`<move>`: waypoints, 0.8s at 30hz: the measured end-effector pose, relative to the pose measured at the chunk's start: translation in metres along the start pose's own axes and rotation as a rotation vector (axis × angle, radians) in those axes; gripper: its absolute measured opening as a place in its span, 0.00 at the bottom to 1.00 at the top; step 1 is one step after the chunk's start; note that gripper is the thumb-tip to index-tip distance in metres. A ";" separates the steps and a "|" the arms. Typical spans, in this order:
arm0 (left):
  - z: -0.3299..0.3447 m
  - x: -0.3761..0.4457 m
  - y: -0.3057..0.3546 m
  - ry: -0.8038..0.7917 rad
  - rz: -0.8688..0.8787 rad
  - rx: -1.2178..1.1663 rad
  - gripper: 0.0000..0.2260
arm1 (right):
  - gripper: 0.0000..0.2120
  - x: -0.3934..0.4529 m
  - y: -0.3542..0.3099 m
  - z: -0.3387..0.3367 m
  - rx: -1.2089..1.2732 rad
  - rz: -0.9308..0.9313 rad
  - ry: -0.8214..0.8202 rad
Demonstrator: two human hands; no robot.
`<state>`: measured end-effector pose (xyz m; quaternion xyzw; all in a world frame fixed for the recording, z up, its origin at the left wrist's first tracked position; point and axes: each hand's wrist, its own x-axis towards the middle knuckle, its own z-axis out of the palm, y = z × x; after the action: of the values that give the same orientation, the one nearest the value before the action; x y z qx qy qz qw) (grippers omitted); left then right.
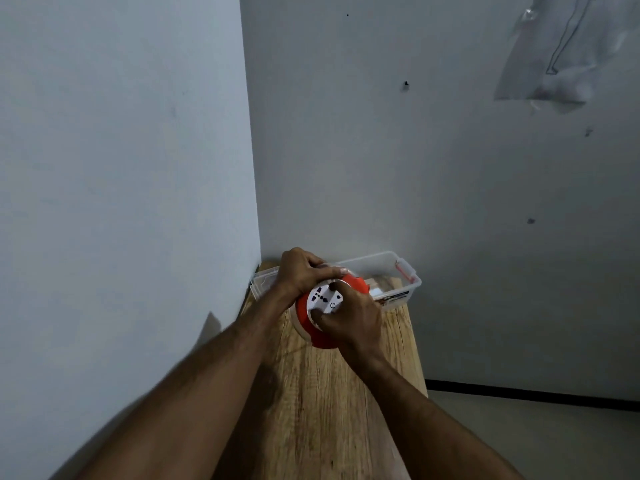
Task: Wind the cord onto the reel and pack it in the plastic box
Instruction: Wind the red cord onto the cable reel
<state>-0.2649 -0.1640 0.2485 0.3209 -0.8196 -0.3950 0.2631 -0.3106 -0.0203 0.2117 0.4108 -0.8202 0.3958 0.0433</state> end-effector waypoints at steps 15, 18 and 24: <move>0.019 -0.001 0.005 0.025 0.073 0.064 0.19 | 0.27 0.012 -0.027 0.015 0.999 1.189 0.247; 0.018 0.000 0.003 0.027 0.064 0.064 0.19 | 0.27 0.021 -0.026 0.008 1.274 1.198 0.189; 0.007 0.008 -0.004 0.032 -0.069 -0.030 0.17 | 0.16 -0.018 -0.016 -0.007 0.402 0.284 0.278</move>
<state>-0.2736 -0.1686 0.2427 0.3516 -0.7977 -0.4108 0.2672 -0.2891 -0.0095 0.2187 0.2342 -0.7607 0.6051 0.0171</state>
